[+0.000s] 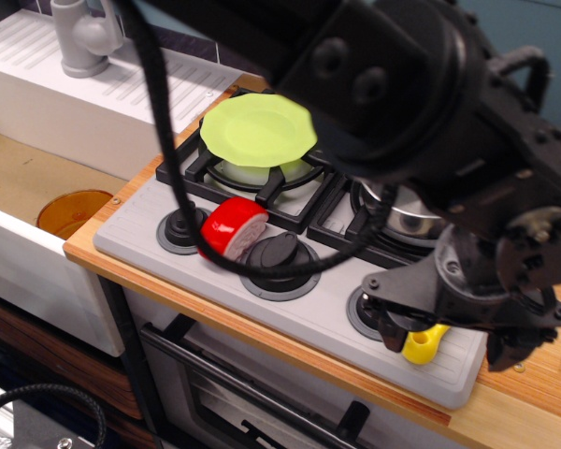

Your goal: End effector reaching knife

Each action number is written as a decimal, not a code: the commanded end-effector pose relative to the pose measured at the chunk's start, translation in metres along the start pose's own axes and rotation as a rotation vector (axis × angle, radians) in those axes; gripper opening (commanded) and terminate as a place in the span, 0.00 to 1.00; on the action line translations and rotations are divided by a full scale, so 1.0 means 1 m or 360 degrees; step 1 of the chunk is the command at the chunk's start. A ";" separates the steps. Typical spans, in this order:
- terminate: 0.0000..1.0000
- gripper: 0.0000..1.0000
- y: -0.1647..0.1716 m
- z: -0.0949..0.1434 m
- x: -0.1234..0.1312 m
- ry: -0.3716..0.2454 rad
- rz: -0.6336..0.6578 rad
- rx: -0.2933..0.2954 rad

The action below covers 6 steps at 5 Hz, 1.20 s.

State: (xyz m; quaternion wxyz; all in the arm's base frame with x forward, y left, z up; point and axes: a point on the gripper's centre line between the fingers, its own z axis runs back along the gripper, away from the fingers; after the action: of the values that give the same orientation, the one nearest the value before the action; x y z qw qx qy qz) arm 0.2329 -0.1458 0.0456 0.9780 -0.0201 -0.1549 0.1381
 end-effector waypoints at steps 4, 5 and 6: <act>0.00 1.00 -0.006 -0.036 0.005 0.0003 0.0041 -0.0069; 0.00 1.00 -0.006 -0.036 0.005 0.0003 0.0041 -0.0069; 0.00 1.00 -0.006 -0.036 0.005 0.0003 0.0041 -0.0069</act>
State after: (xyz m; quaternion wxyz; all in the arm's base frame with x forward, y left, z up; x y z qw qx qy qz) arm 0.2422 -0.1449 0.0177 0.9773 -0.0350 -0.1551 0.1403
